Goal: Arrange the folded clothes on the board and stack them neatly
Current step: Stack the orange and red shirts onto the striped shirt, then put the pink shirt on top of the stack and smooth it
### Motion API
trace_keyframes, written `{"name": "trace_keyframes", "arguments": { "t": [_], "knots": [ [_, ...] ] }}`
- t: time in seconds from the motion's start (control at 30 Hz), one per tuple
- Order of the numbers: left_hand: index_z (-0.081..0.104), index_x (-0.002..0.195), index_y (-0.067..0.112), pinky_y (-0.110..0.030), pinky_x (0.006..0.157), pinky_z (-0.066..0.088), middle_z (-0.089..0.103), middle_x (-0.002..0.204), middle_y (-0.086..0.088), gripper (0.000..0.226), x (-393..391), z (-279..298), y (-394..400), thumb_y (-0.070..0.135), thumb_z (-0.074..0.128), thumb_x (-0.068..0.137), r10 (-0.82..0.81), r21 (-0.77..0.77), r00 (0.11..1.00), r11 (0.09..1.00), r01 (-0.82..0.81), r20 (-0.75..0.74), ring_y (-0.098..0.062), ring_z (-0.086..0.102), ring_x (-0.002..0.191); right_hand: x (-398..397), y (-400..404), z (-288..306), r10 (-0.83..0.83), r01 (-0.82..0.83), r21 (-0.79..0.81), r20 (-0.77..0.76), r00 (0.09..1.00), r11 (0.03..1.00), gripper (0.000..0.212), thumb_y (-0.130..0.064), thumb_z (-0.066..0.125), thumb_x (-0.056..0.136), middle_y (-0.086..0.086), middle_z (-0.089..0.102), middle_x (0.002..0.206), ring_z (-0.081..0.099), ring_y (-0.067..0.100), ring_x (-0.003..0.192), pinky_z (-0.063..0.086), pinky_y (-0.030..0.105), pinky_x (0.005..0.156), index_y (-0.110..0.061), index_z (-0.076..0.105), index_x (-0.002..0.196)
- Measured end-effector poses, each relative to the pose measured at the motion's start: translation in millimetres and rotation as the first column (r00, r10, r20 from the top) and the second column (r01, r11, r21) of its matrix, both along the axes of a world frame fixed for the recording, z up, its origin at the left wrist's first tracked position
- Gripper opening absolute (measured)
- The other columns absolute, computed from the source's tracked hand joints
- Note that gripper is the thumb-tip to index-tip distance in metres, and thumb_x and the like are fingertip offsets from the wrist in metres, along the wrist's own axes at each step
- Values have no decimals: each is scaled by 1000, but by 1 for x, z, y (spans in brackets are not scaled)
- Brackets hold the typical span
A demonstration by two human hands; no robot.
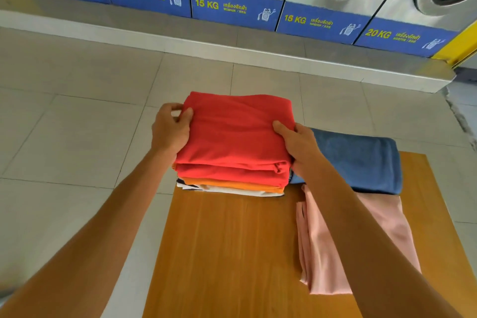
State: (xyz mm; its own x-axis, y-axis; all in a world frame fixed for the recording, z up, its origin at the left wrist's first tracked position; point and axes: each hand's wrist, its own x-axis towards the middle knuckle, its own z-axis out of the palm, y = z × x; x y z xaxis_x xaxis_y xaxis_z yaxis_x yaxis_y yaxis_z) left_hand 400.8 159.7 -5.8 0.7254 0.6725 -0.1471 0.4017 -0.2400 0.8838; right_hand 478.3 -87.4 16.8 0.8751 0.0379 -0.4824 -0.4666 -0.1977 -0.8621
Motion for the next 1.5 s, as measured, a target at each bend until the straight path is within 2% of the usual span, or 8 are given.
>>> {"name": "trace_keyframes", "arguments": {
  "t": [0.37, 0.53, 0.63, 0.87, 1.07, 1.23, 1.4, 1.5],
  "knots": [
    [38, 139, 14, -32, 78, 41, 63, 111, -6, 50, -14, 2, -20, 36, 56, 98, 13, -17, 996, 1000, -15, -90, -19, 56, 90, -14, -3, -6, -37, 38, -42, 34, 999, 998, 27, -34, 74, 90, 4, 67, 102, 66, 24, 95, 57, 43, 87, -18, 60, 106],
    [34, 144, 14, -33, 79, 41, 60, 104, 3, 56, -30, 32, -28, 26, 58, 95, 5, 1, 991, 1000, -5, -133, -18, 53, 93, -28, -15, -2, -24, 76, -258, 199, 980, 963, 29, -37, 66, 93, -5, 63, 94, 57, 4, 77, 44, 21, 61, -16, 60, 113],
    [44, 137, 17, -27, 82, 41, 59, 129, -1, 47, -57, 55, -51, 20, 60, 92, 55, 88, 998, 995, -54, -16, -15, 55, 109, -51, -35, 6, -53, 162, -318, 324, 945, 934, 19, -25, 60, 95, -12, 62, 89, 60, 6, 80, 40, 17, 60, -19, 60, 112],
    [56, 119, 23, -14, 78, 45, 65, 112, 12, 30, -103, 84, -162, 15, 60, 90, -35, -80, 981, 995, 51, 188, 3, 60, 102, -101, -104, 13, -35, 138, -328, 300, 953, 934, 15, -14, 55, 96, -2, 70, 96, 66, 17, 89, 52, 24, 69, -14, 65, 106],
    [65, 103, 24, -37, 88, 55, 71, 103, 9, 12, -104, 33, -246, 21, 60, 92, -135, -204, 991, 969, 136, 22, -12, 66, 101, -114, -190, 10, -41, 179, -476, 285, 958, 861, 14, -13, 52, 98, -1, 65, 90, 63, 19, 82, 44, 19, 59, -15, 63, 105],
    [63, 101, 9, -37, 78, 51, 67, 103, -7, 45, -103, -16, -297, 51, 48, 95, -178, -104, 910, 983, 150, -374, -28, 64, 100, -114, -267, -5, -148, 190, -593, 119, 982, 783, 40, -25, 55, 96, 17, 55, 138, 47, 37, 129, 44, 55, 104, -6, 53, 131],
    [44, 137, 16, -50, 95, 49, 60, 125, -13, 83, -98, -20, -332, 79, 39, 84, -232, 51, 777, 946, 320, -585, -36, 61, 111, -125, -288, -24, -143, 63, -508, -119, 983, 859, 70, -56, 55, 95, 21, 54, 135, 54, 42, 121, 49, 49, 92, 0, 41, 135],
    [44, 138, 13, -48, 96, 48, 61, 129, -17, 68, -100, -25, -333, 64, 37, 95, -280, 13, 760, 935, 355, -586, -37, 61, 111, -132, -297, -32, -57, -19, -424, -166, 985, 905, 81, -67, 58, 88, 18, 64, 122, 62, 39, 110, 53, 43, 86, 1, 51, 132]
  ]
}}
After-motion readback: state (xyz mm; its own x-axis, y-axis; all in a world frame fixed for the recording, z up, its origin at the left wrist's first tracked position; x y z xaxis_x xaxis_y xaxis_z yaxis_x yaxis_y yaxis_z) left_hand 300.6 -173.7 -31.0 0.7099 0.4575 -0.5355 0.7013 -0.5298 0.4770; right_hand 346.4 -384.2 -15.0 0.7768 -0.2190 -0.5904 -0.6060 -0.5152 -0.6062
